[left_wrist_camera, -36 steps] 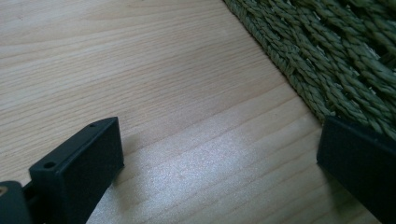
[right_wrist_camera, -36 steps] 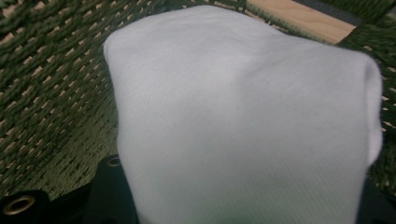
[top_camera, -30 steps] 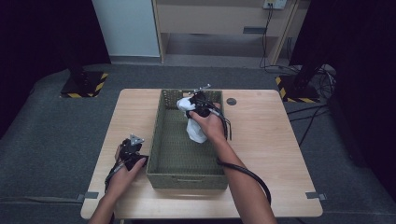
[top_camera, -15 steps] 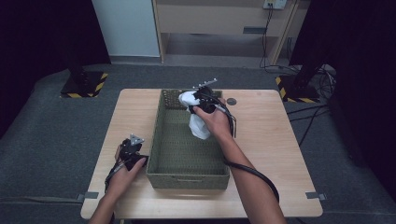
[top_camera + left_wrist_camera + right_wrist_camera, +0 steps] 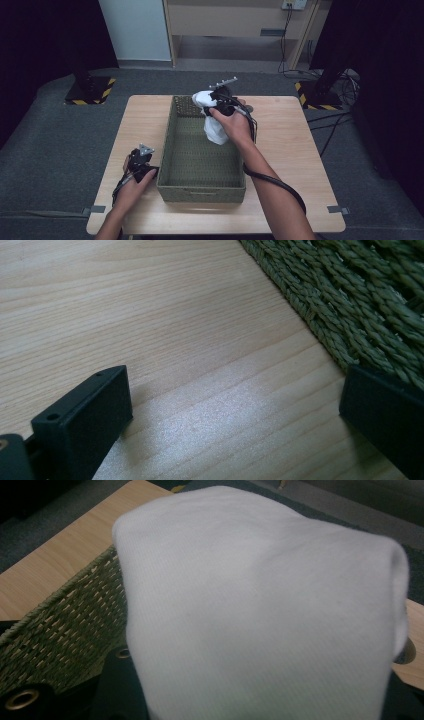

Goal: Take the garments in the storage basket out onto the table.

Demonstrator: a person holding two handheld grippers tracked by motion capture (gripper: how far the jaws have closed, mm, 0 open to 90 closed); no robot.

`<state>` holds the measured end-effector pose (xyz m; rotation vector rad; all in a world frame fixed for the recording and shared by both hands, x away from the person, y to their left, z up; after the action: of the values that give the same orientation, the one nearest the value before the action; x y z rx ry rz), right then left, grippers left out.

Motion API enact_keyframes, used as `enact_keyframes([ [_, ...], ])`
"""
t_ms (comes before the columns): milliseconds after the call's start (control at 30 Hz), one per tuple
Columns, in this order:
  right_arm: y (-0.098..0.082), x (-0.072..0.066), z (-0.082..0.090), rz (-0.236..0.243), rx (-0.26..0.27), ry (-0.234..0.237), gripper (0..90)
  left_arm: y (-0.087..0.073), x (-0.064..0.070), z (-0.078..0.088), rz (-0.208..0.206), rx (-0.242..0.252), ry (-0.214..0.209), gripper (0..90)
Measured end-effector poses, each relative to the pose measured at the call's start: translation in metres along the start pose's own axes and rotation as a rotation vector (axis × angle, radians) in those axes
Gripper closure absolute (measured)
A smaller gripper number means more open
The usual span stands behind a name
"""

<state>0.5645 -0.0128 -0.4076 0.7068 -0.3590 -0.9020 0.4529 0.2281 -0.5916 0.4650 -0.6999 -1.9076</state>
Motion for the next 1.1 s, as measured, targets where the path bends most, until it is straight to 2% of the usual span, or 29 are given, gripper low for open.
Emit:
enact_keyframes([
  [767,0.003,0.017,0.031,-0.009,0.027,-0.017,46.5,0.000,0.000,0.000,-0.002,-0.001,0.001,0.0],
  [900,0.005,0.022,0.037,-0.011,0.037,-0.022,46.5,0.000,0.000,0.000,0.001,0.001,0.001,0.0],
  [1100,0.008,0.038,0.050,-0.036,0.057,-0.036,46.6,0.000,0.000,0.000,0.001,0.002,0.001,0.0],
])
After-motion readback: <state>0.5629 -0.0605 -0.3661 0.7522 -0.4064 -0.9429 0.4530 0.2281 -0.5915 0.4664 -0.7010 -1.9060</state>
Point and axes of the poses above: each handheld gripper's, and its own axes: z roughly backward along the jaws, y roughly out of its top, x roughly to its right, the point moved 7 cm from there along -z, roughly forward along the jaws, and after that the axes turned 4 degrees about -x, right-handed, at the moved point
